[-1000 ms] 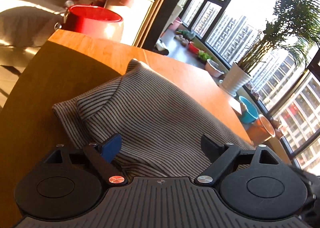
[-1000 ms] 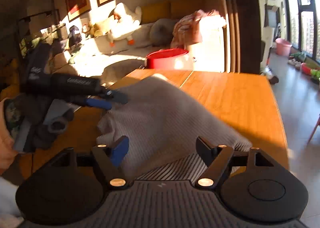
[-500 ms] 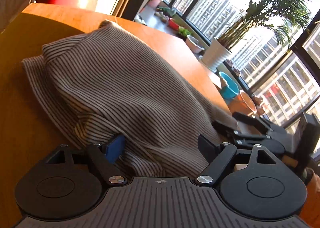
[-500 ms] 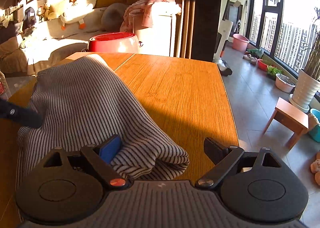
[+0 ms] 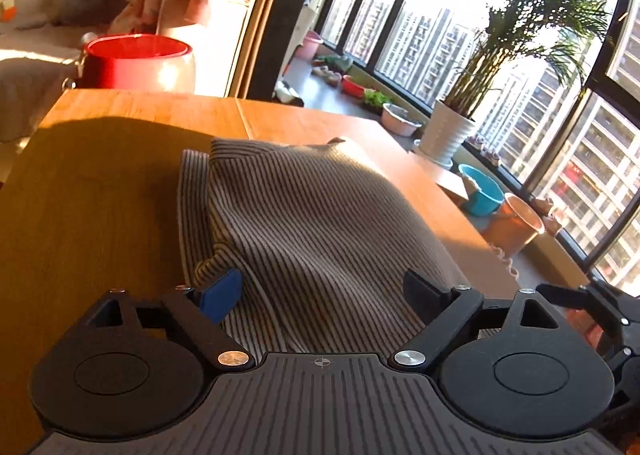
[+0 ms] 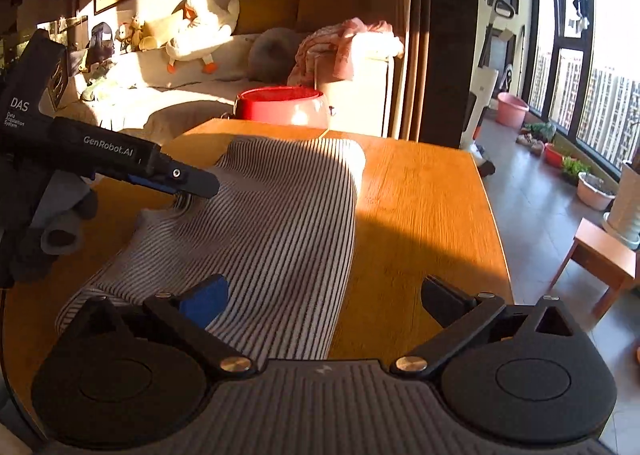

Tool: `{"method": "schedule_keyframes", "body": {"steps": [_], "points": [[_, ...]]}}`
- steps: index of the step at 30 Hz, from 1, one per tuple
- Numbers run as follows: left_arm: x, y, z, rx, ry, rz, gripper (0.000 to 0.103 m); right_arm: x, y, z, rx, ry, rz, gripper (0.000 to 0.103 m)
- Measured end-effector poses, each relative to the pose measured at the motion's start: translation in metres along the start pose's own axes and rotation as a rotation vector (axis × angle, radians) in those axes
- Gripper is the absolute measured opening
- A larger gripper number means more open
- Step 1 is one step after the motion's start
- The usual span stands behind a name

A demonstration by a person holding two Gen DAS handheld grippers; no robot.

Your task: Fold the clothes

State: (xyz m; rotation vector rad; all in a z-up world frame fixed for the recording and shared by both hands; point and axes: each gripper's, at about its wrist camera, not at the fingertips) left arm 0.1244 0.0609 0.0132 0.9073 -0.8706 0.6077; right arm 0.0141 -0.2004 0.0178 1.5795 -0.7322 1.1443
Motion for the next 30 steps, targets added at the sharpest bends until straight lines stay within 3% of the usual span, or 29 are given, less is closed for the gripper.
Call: {"method": "schedule_keyframes", "body": {"steps": [3,6,9,16,25,30], "points": [[0.004,0.009,0.012,-0.058,-0.016,0.012,0.099,0.009,0.002,-0.005,0.002,0.034,0.044,0.103],[-0.004,0.004,0.021,-0.111,-0.01,-0.035,0.103,-0.001,-0.014,-0.008,-0.006,0.042,-0.02,0.103],[-0.02,-0.009,0.018,-0.074,0.004,-0.113,0.103,-0.011,-0.023,-0.008,-0.015,0.042,-0.079,0.103],[-0.03,-0.013,0.024,-0.046,-0.03,-0.095,0.103,-0.021,-0.026,0.006,0.002,-0.101,-0.134,0.103],[-0.032,-0.011,0.021,-0.055,-0.025,-0.095,0.103,-0.023,-0.007,0.009,0.067,-0.159,-0.146,0.103],[-0.033,-0.01,0.021,-0.058,-0.028,-0.094,0.103,-0.005,0.015,0.003,0.028,-0.041,-0.022,0.098]]}}
Point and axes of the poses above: each gripper's, at about its wrist camera, not at the fingertips, and y roughly against the way its jaws point, z to its right, x to its top, and after that the axes turned 11 degrees about z, right-handed
